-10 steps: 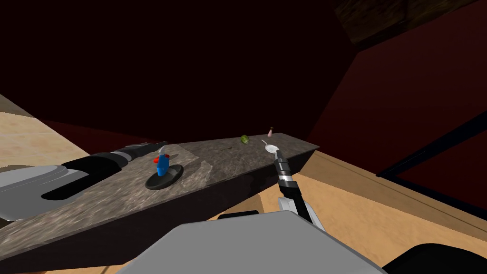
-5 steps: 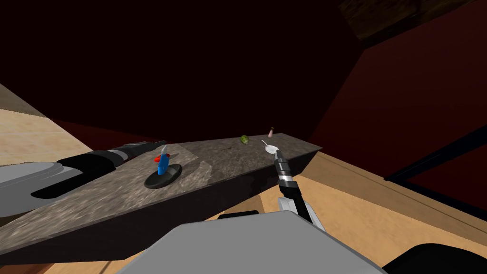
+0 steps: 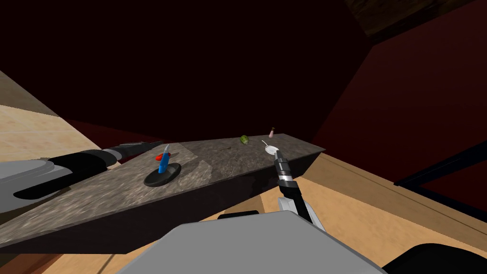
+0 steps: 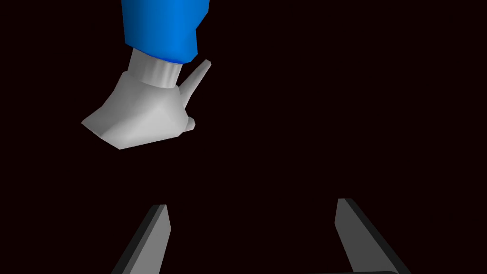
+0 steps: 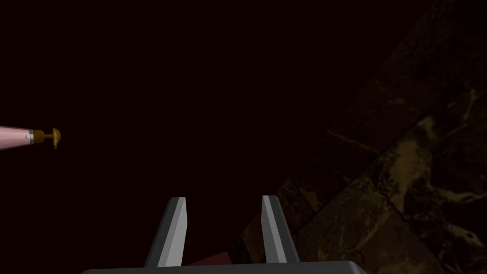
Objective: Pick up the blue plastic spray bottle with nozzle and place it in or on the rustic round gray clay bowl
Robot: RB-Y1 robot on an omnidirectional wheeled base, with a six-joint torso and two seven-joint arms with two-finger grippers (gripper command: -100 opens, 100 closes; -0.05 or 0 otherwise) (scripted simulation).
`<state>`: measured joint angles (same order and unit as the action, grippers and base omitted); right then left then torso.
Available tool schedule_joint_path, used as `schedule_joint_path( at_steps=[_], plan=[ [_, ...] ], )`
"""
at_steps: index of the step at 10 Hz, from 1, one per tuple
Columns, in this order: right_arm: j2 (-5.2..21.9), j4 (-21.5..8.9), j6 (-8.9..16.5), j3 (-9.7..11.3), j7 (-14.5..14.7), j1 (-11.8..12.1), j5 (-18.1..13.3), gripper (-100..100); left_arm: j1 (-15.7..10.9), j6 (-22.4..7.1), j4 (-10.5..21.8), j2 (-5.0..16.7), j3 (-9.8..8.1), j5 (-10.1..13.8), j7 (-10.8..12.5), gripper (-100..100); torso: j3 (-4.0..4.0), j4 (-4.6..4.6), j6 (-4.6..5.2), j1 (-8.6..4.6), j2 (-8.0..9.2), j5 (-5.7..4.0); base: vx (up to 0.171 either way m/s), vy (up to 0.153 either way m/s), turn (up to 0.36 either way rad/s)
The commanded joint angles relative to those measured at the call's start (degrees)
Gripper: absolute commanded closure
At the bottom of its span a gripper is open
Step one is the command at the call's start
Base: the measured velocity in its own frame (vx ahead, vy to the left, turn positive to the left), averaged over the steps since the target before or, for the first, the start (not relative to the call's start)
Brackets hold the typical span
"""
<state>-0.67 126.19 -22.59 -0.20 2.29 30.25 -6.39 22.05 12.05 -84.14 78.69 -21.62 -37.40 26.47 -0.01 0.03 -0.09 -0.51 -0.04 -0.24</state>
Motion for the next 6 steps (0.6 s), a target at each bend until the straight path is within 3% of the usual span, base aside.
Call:
schedule_joint_path(
  at_steps=[1, 3, 4, 5, 6],
  plan=[
    [0.00, 0.00, 0.00, 0.00, 0.00, 0.00, 0.00, 0, -1.85, 2.86, 2.86, 0.64, 0.21, -2.86, 2.86, -100, 0.00, 0.00, 0.00, 0.00, 0.00, 0.00, 0.022, -0.135, 0.103],
    [0.00, 0.00, 0.00, 0.00, 0.00, -0.01, 0.00, 0, -1.85, 6.25, 6.09, 0.64, 0.21, -3.71, 3.59, -100, -0.04, -0.02, 0.04, -0.06, -0.06, -0.04, 0.015, -0.045, -0.003],
    [0.01, 0.00, 0.00, 0.00, 0.00, -0.01, 0.00, 0, -1.85, 6.82, 6.09, 0.64, 0.21, -3.71, 3.59, -100, -0.02, -0.01, 0.04, 0.16, -0.02, 0.01, -0.002, 0.014, -0.005],
    [0.01, 0.00, 0.00, 0.00, 0.00, -0.01, 0.00, 0, -4.61, 8.96, 8.59, 1.60, 1.21, -6.50, 6.54, -100, 0.00, 0.00, 0.03, 0.29, 0.02, 0.04, 0.001, -0.075, 0.165],
    [0.00, 0.00, 0.00, 0.00, 0.00, 0.00, 0.00, 0, -5.81, 10.55, 10.27, 1.60, 1.21, -8.04, 7.79, -100, 0.02, 0.01, -0.01, 0.04, 0.03, 0.01, 0.010, -0.111, 0.103]
  ],
)
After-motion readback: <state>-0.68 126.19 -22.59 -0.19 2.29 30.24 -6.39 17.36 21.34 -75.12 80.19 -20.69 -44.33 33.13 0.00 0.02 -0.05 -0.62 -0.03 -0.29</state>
